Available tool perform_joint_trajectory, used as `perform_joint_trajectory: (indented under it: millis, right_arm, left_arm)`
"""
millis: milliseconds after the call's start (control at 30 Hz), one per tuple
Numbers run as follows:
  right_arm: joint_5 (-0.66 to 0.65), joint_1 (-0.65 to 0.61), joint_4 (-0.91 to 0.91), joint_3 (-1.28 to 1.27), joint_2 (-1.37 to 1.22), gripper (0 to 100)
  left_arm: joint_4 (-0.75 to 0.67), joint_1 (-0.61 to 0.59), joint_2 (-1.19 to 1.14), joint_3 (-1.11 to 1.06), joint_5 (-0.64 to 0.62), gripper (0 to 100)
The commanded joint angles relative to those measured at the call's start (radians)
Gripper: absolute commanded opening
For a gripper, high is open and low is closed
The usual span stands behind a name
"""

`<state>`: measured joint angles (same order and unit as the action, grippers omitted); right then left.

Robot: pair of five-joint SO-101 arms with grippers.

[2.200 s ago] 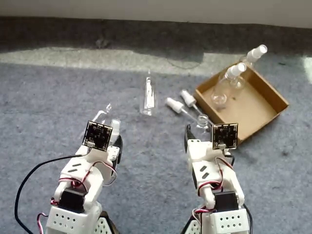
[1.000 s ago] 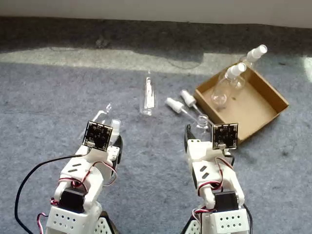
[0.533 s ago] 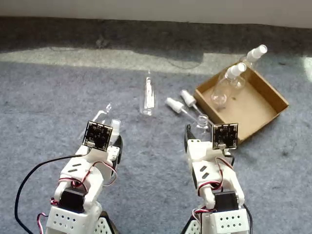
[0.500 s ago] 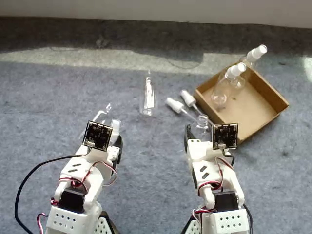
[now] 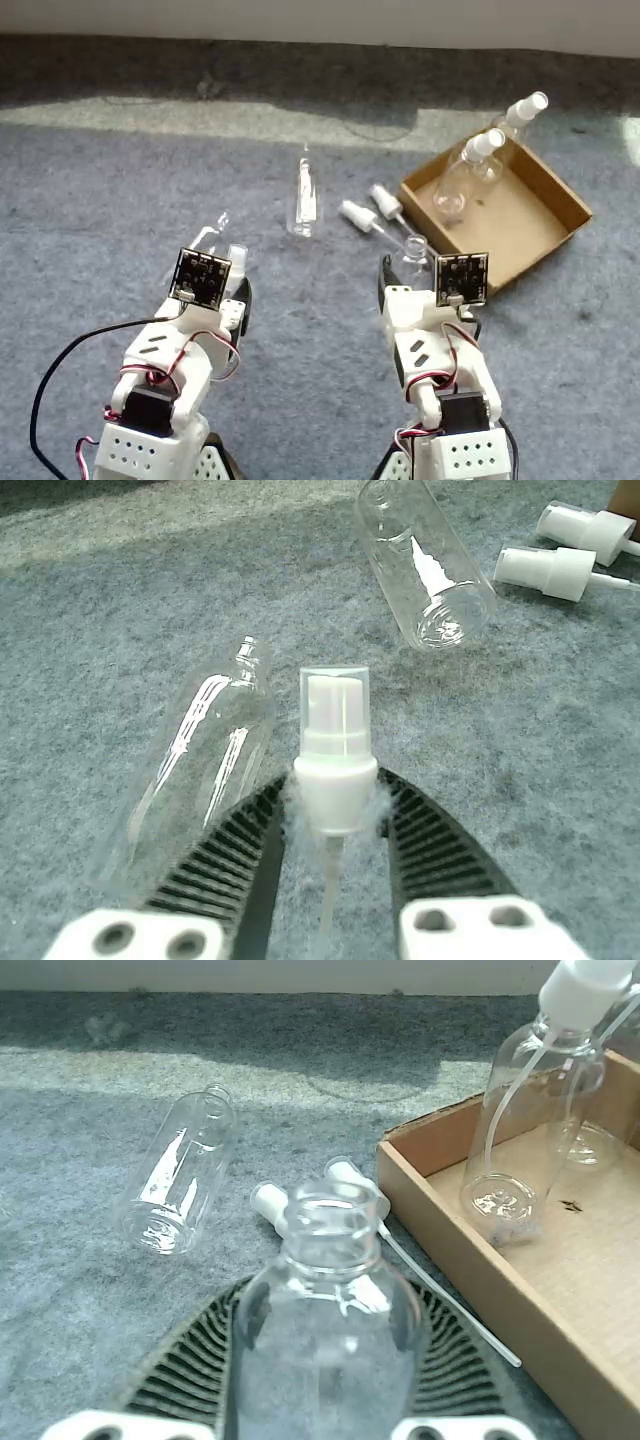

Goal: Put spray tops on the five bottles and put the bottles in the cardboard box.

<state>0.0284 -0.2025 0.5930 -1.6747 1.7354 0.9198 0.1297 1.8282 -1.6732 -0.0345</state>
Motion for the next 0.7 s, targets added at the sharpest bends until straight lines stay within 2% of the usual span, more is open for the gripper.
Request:
perform_joint_trajectory:
  millis: [0, 400, 667]
  right_arm:
    - [0.006, 0.012, -0.002, -0.177, 0.016, 7.4]
    - [0.006, -0.028, -0.004, -0.177, 0.016, 7.4]
    - [0.006, -0.137, -0.045, -0.177, 0.016, 7.4]
  left_arm:
    - [0.000, 0.013, -0.010, -0.022, -0.011, 1]
    - [0.000, 0.013, -0.010, -0.022, -0.011, 1]
    - [0.000, 0.045, -0.010, -0.022, -0.014, 1]
